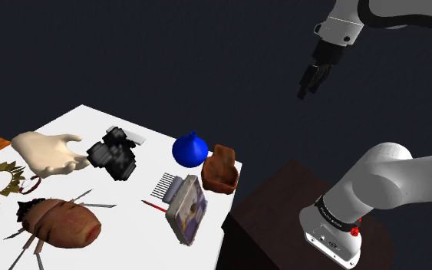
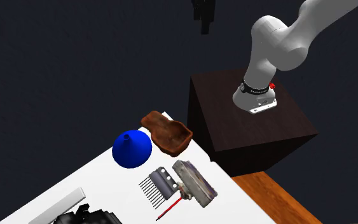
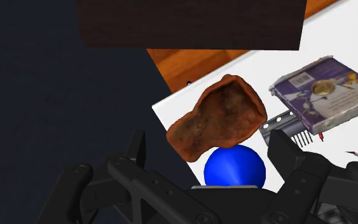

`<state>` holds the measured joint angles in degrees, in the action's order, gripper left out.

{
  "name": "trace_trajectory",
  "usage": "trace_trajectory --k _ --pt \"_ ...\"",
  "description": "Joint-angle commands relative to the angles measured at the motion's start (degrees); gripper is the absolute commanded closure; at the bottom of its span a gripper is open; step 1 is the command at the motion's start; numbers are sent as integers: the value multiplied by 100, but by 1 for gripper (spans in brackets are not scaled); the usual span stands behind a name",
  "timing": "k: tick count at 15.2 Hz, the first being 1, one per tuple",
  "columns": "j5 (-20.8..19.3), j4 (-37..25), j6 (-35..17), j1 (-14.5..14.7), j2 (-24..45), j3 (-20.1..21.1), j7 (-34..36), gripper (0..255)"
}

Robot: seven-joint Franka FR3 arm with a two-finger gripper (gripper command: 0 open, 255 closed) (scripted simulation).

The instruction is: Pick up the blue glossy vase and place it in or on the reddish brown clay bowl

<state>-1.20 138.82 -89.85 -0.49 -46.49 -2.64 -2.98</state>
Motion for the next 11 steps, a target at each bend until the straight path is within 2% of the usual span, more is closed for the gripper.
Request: trace_trajectory --k 1,11 --pt "0 0 0 0 0 0 0 0" --pt "273 49 -1741 213 1761 414 479 0"
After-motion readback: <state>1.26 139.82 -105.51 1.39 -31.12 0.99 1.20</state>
